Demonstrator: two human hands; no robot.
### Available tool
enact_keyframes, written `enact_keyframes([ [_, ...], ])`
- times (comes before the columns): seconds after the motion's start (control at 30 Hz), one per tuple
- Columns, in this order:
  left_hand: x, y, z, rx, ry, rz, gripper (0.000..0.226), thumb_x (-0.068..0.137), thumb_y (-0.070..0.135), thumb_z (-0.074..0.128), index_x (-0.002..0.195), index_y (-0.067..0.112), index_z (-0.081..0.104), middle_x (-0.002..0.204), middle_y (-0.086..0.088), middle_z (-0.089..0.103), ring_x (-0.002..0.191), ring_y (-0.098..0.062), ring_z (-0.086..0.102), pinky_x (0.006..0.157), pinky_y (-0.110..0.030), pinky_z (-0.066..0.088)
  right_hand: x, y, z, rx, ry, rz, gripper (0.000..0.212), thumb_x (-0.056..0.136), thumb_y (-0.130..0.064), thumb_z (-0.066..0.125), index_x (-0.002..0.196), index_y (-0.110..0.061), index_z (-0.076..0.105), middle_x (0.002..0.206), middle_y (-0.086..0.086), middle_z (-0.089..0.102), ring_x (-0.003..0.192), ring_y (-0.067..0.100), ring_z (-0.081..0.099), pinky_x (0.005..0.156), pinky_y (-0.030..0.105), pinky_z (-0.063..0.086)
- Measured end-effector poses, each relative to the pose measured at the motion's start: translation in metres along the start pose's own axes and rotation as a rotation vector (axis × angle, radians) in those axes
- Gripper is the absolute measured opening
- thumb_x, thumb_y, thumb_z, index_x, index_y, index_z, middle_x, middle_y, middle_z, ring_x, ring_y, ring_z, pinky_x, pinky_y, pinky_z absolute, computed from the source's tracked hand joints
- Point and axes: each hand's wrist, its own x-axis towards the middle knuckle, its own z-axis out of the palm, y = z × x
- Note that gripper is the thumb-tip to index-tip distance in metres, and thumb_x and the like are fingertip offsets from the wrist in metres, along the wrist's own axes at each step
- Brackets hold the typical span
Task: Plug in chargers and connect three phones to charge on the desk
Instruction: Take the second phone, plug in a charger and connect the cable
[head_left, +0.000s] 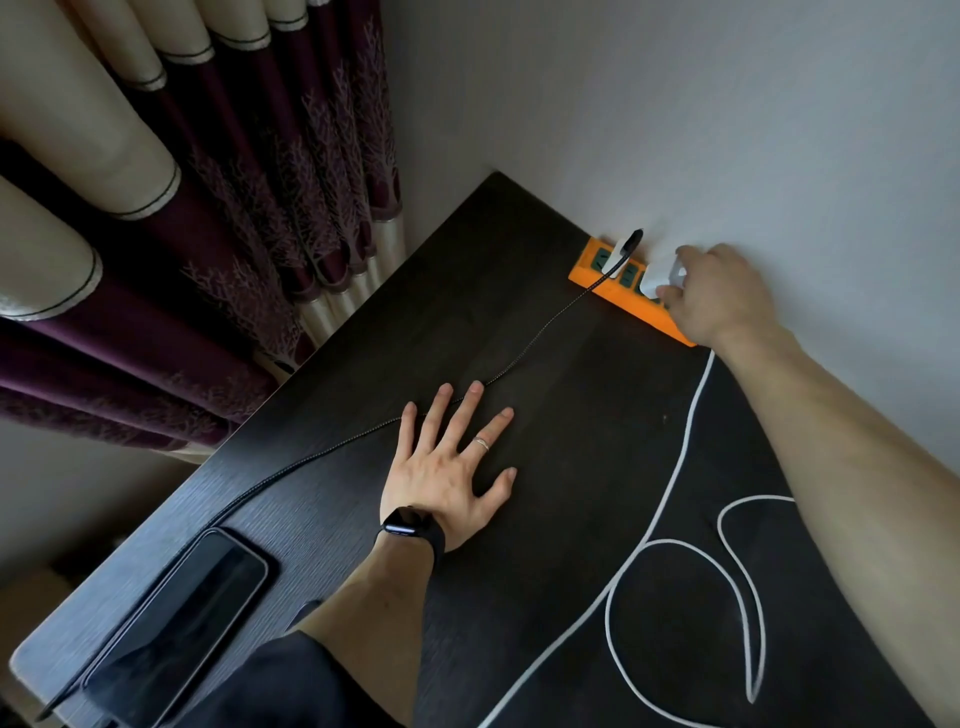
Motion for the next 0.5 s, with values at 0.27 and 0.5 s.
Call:
enact_keyframes([
  [0.27,-0.001,0.000,0.000,0.001,-0.003,-0.007,0.066,0.092,0.072,0.016,0.151,0.052,-0.008,0.163,0.011,-0.022,0.150,-0.021,-0.022,0.121,-0.053,-0.010,0.024,-0.022,-0.005,-0.151,-0.093,-0.049,0.045,0.092,-0.031,0.068,0.125,-0.001,0.059,0.125,0.022,0.059,0.117,0.038,0.056,0.092,0.042,0.048],
  [0.5,-0.002,0.000,0.001,0.003,-0.031,-0.009,0.067,0.092,0.072,0.015,0.150,0.052,-0.011,0.161,0.011,-0.026,0.149,-0.021,-0.025,0.120,-0.053,-0.012,0.027,-0.026,0.001,-0.168,-0.111,-0.042,0.043,0.092,-0.029,0.068,0.122,0.000,0.058,0.124,0.021,0.058,0.115,0.037,0.057,0.090,0.041,0.049],
])
